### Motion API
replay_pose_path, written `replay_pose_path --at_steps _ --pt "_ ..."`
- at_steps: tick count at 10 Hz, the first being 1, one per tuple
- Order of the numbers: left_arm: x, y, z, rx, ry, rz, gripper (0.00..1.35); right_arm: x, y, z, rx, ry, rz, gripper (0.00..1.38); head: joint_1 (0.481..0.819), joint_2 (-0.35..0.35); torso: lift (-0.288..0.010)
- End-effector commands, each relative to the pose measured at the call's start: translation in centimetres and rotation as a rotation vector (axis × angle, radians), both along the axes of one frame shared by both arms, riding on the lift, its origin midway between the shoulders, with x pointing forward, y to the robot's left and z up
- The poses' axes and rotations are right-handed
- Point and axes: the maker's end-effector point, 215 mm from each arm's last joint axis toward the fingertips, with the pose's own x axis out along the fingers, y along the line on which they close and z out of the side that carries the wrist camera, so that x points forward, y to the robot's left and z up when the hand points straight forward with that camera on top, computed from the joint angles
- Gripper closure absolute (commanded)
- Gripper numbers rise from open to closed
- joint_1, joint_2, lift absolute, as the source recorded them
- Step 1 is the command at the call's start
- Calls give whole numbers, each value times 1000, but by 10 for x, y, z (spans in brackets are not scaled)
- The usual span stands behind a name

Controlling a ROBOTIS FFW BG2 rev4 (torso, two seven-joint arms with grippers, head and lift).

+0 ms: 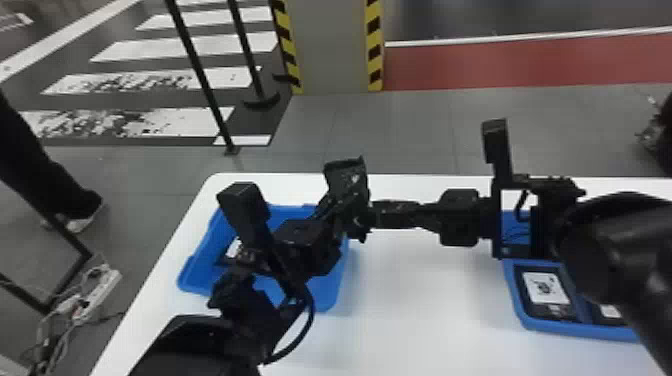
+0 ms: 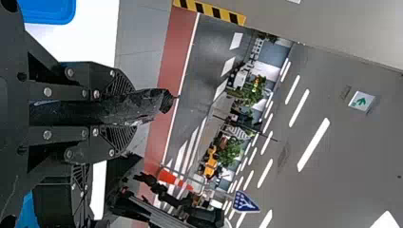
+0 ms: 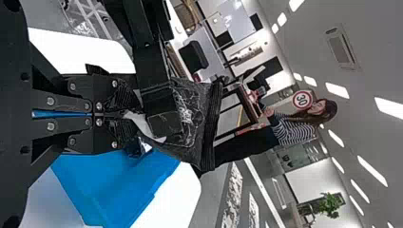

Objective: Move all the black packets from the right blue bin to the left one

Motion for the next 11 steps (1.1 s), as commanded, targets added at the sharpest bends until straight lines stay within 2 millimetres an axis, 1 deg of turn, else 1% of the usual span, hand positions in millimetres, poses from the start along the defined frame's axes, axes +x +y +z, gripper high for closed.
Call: replay_pose_path --at_steps 1,2,3,4,5,6,7,8,9,10,11 --pt "0 2 7 -12 -23 13 1228 3 -1 1 6 0 -4 1124 695 197 -110" --pt "1 6 11 -17 -42 33 1228 7 -1 8 22 -27 -9 969 695 198 -110" --pt "4 15 16 -16 -70 70 1228 13 -3 12 19 -54 -17 530 695 200 -110" --pt "9 32 17 -1 -112 128 1228 25 -19 21 26 -99 -45 116 695 205 -110" --pt "14 64 22 41 -186 229 1228 38 -46 25 -1 -149 -105 25 695 207 -110" --pt "12 97 25 103 -262 317 1228 46 -82 23 -15 -169 -194 144 686 209 -110" --pt "5 118 26 170 -296 381 1228 48 -116 21 -9 -170 -281 219 673 207 -110" --pt "0 138 21 264 -321 439 1228 45 -148 17 -22 -177 -368 263 672 200 -110" --pt "-2 147 4 272 -331 462 1225 42 -174 15 -37 -180 -430 280 675 194 -110" --pt "-5 152 -8 260 -330 476 1095 43 -191 15 -58 -190 -459 280 689 176 -110" --pt "-5 152 -12 256 -318 474 562 46 -199 15 -85 -195 -474 282 695 166 -110"
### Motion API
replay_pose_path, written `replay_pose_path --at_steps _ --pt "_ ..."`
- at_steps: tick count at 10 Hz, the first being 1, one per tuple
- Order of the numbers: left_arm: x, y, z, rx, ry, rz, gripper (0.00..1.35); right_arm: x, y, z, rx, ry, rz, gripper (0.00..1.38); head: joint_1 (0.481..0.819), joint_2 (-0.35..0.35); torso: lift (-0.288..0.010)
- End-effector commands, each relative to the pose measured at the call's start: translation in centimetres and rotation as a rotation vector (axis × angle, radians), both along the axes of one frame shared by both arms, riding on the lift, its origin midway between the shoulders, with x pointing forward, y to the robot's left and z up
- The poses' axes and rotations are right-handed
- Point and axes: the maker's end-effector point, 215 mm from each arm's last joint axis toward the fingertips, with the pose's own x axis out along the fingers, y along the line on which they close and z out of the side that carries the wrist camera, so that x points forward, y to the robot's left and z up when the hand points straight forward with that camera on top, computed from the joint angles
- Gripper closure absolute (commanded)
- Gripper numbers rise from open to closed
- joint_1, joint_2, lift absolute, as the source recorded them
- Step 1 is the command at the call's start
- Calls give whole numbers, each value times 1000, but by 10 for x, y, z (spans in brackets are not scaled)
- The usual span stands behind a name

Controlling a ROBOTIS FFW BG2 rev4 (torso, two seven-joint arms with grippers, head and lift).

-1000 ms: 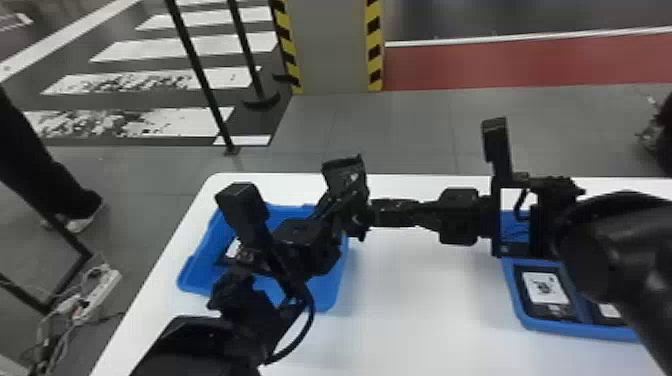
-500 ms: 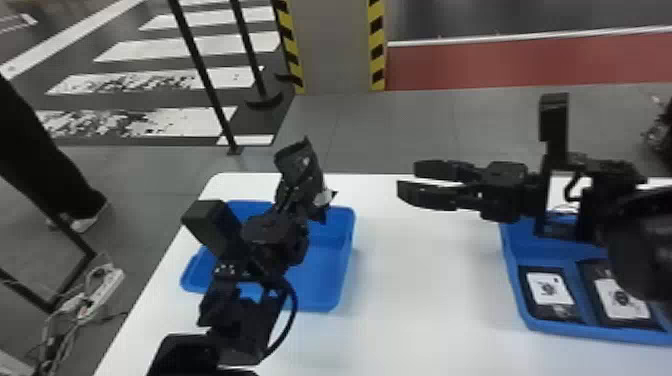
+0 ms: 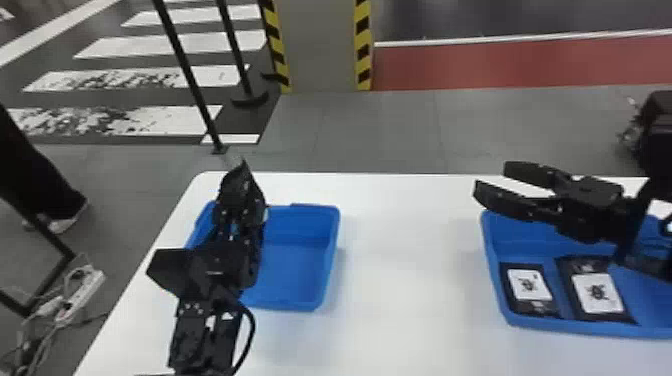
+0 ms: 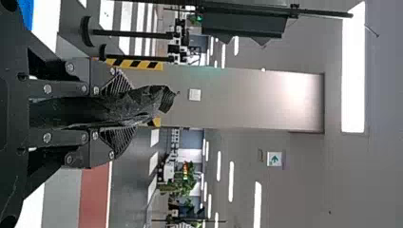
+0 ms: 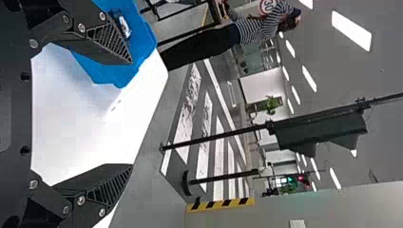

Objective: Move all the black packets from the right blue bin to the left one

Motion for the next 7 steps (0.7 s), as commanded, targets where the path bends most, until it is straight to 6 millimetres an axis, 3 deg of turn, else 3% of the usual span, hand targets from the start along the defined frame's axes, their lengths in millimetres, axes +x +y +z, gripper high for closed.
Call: replay_pose_path --at_steps 1,2,3,4,5,7 --pt "0 -3 0 -5 -7 -3 121 3 -10 -5 -28 6 -26 280 695 150 -110" --pt "0 -8 7 -17 -27 -12 79 3 -14 -15 -46 36 -41 282 695 139 -110" --pt "-2 -15 11 -40 -46 -28 153 -1 -25 -26 -85 81 -73 282 695 130 -110" --pt "-2 -26 16 -88 -63 -60 160 -12 -42 -22 -143 68 -152 285 695 114 -110" --pt "-2 -34 21 -92 -80 -89 159 -32 -66 -25 -196 81 -271 285 695 98 -110" --pt "-5 -35 21 -112 -85 -100 157 -57 -124 -66 -242 171 -444 280 695 20 -110"
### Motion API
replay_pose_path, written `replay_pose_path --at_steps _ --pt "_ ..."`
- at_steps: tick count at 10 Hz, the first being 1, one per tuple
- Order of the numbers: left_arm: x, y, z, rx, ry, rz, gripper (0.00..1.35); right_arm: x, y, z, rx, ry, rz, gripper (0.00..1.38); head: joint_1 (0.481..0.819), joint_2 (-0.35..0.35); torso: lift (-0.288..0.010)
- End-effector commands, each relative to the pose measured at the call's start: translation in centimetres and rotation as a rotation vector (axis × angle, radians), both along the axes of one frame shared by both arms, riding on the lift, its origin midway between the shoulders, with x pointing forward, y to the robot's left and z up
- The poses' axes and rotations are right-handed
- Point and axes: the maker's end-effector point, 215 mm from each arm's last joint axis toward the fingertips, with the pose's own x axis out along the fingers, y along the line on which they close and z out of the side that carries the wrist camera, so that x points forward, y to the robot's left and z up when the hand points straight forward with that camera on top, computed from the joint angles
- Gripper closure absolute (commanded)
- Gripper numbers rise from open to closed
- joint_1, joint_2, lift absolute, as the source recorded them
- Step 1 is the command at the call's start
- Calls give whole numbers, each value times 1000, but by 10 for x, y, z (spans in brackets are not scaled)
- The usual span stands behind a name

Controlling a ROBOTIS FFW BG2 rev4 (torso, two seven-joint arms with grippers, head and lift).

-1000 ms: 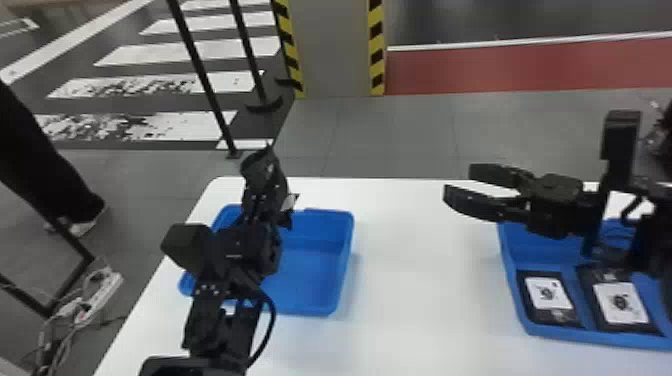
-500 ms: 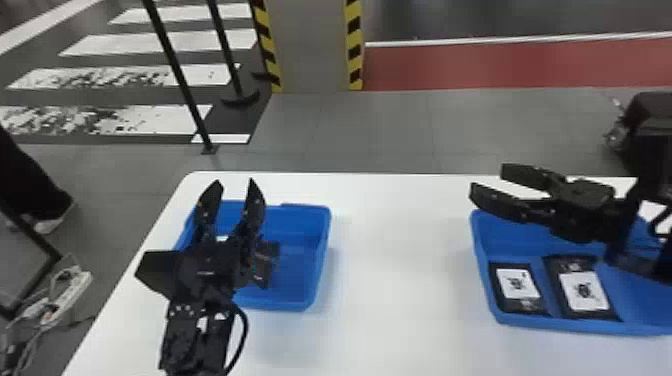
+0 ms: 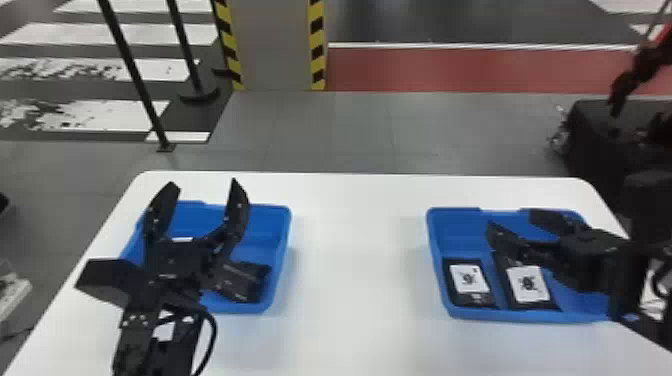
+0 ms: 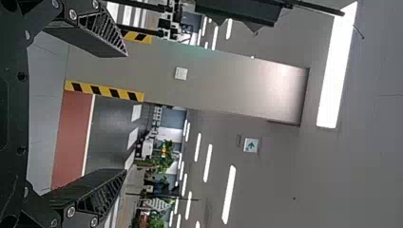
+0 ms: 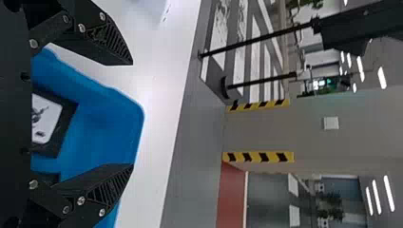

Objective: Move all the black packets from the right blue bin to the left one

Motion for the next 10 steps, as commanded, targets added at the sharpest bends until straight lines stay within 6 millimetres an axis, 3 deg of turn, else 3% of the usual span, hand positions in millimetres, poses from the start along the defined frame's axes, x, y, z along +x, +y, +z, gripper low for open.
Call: replay_pose_path --at_steps 1,4,6,8,10 --pt "-3 0 -3 -18 5 -4 159 -27 -36 -34 -21 92 -117 285 695 2 -110" --pt "1 -13 3 -35 -1 -40 159 -47 -81 -77 -66 254 -275 283 695 -94 -110" --pt "2 -16 -4 -53 24 -50 157 -49 -90 -101 -56 337 -298 280 695 -122 -110" --pt "2 -15 -6 -56 29 -50 162 -46 -90 -108 -53 358 -304 280 695 -135 -110" --pt "1 -15 -4 -54 24 -50 163 -31 -87 -115 -54 374 -301 282 695 -134 -110"
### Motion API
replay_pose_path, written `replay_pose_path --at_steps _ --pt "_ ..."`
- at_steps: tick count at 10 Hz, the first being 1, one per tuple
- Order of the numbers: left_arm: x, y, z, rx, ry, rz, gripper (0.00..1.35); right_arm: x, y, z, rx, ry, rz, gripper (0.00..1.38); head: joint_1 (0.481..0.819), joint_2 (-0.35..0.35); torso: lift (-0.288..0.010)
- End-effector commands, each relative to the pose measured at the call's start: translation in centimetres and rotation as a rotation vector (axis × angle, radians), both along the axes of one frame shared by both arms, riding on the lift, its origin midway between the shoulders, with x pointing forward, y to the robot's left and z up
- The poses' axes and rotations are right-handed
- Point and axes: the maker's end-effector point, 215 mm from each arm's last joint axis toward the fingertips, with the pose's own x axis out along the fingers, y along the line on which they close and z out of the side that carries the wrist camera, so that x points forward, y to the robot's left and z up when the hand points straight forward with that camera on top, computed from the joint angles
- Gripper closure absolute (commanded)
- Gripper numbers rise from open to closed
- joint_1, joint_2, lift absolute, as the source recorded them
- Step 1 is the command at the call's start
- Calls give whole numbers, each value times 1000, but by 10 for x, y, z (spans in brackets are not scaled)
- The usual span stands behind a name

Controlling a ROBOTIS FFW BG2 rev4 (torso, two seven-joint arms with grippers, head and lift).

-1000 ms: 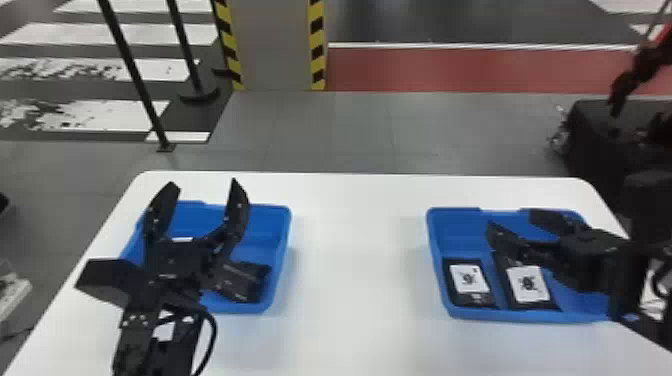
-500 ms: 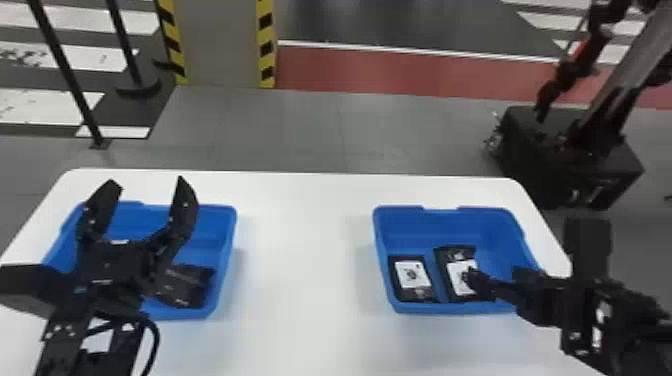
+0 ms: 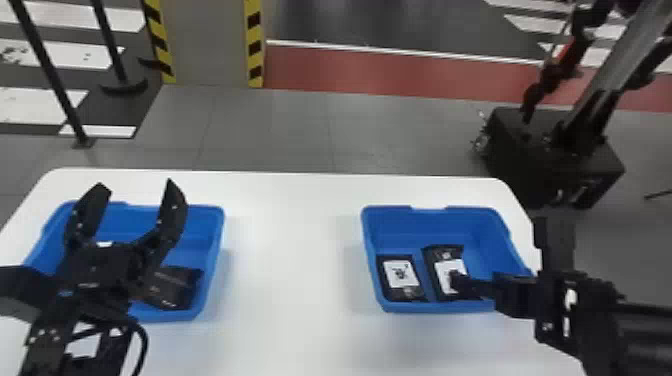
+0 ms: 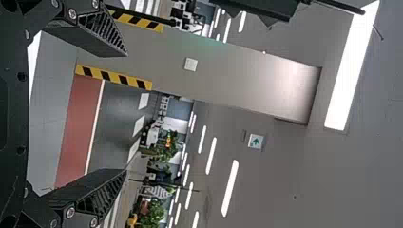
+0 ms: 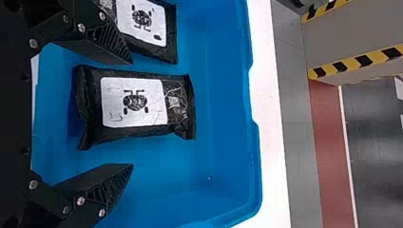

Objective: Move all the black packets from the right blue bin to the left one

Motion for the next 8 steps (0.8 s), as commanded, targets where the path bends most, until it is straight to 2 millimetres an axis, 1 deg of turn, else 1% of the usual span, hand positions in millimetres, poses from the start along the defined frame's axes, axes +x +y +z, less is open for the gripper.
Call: replay_pose_path --at_steps 1,2,5,7,8 --pt "-1 -1 -1 -2 1 0 163 13 1 -2 -1 5 1 282 695 -132 -110" --pt "0 -2 1 1 -4 -2 163 16 1 -5 3 12 -2 282 695 -129 -110" --pt "-1 -2 7 14 -16 0 165 13 3 -24 16 71 -6 280 695 -130 -110" --pt "-1 -1 6 18 -13 1 165 22 8 -32 32 93 0 285 695 -126 -110" --pt "-1 -2 7 17 -13 -1 165 29 11 -37 57 110 10 285 695 -121 -110"
